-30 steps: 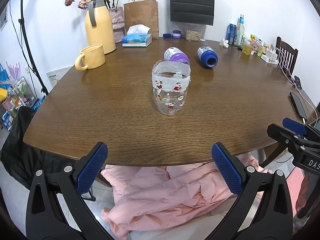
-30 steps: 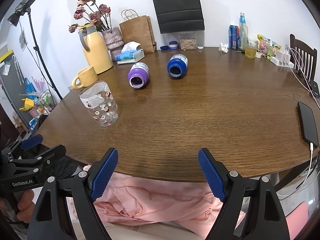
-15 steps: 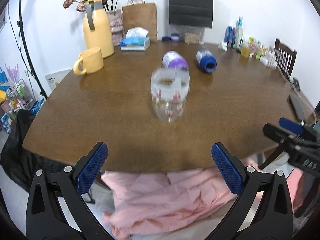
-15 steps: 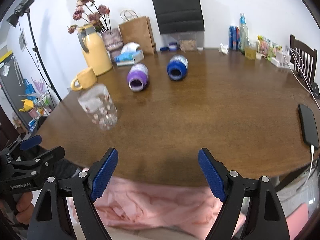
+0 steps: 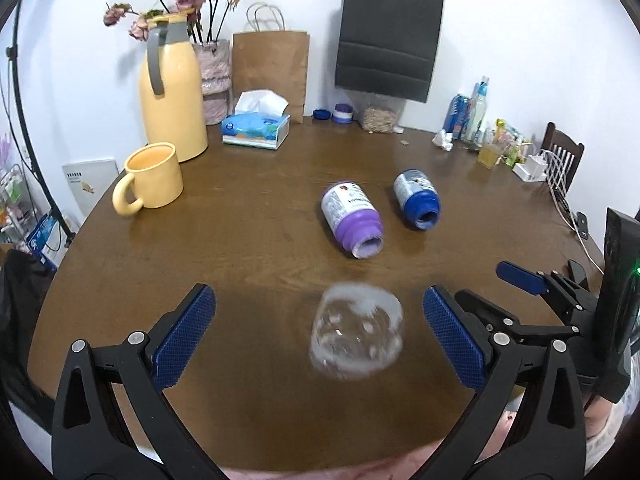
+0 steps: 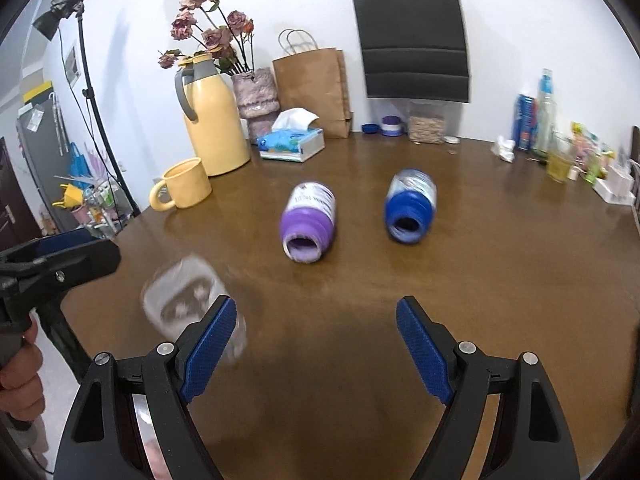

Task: Flip cup upright
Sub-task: 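Move the right gripper down to the lying purple bottle's body, then close the right gripper around the purple bottle's body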

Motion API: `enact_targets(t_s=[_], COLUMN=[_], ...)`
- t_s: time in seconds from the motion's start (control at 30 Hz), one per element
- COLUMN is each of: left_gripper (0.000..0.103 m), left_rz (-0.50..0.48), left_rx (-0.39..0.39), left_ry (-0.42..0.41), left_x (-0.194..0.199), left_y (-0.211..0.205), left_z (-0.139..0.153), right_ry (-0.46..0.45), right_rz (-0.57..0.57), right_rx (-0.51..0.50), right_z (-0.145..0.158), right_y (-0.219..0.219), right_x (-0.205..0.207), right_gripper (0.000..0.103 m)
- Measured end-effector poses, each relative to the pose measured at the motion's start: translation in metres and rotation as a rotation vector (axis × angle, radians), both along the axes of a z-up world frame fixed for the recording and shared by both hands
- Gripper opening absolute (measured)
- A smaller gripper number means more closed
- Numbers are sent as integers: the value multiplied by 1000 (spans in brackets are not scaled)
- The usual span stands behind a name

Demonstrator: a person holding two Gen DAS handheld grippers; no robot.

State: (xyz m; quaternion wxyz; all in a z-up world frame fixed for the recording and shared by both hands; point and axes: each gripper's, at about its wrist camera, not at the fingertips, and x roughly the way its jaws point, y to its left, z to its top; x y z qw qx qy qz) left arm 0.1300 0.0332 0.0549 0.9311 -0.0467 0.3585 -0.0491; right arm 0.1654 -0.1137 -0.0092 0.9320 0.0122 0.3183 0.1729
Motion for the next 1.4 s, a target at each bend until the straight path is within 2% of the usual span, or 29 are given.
enact_targets(t_s=[0.1, 0.2, 0.3, 0.4, 0.57, 0.67, 0.73, 0.8, 0.9, 0.97, 1.03, 1.1, 1.23, 1.4], left_gripper=[103, 103, 103, 103, 103, 103, 103, 103, 103, 103, 103, 103, 103, 103], left_rz=[-9, 18, 15, 30, 88, 99, 116, 119, 117, 140, 120, 100, -16, -66], left_rx=[-37, -11, -42, -31, -96, -133, -112, -101, -127, -145, -150, -109, -8, 12], left_ry=[24, 38, 74, 88, 134, 129, 114, 102, 123, 127, 116, 86, 22, 21], left_x=[28, 57, 84, 105, 135, 143, 147, 150, 159, 164, 165, 162, 152, 142], left_y=[7, 9, 9, 5, 6, -3, -12, -18, -22, -23, -26, -34, -65, -88], left_z=[0, -4, -9, -15, -20, -18, -17, -17, -19, -20, -21, -21, -17, -20], right_ry=[10, 45, 62, 93, 136, 164, 200, 221, 230, 227, 227, 220, 181, 151], right_rz=[16, 37, 52, 58, 44, 60, 74, 72, 86, 91, 86, 78, 75, 64], right_rx=[-7, -2, -1, 10, 35, 79, 138, 198, 226, 227, 217, 197, 103, 60], right_z=[-3, -12, -21, -30, -42, -50, -55, -60, -61, -61, -62, -63, -62, -62], right_y=[12, 25, 37, 45, 43, 39, 36, 29, 25, 21, 14, 1, -26, -57], right_x=[29, 61, 90, 119, 150, 159, 164, 167, 169, 168, 167, 162, 149, 134], right_gripper=[86, 86, 86, 86, 86, 79, 68, 68, 67, 67, 67, 67, 67, 67])
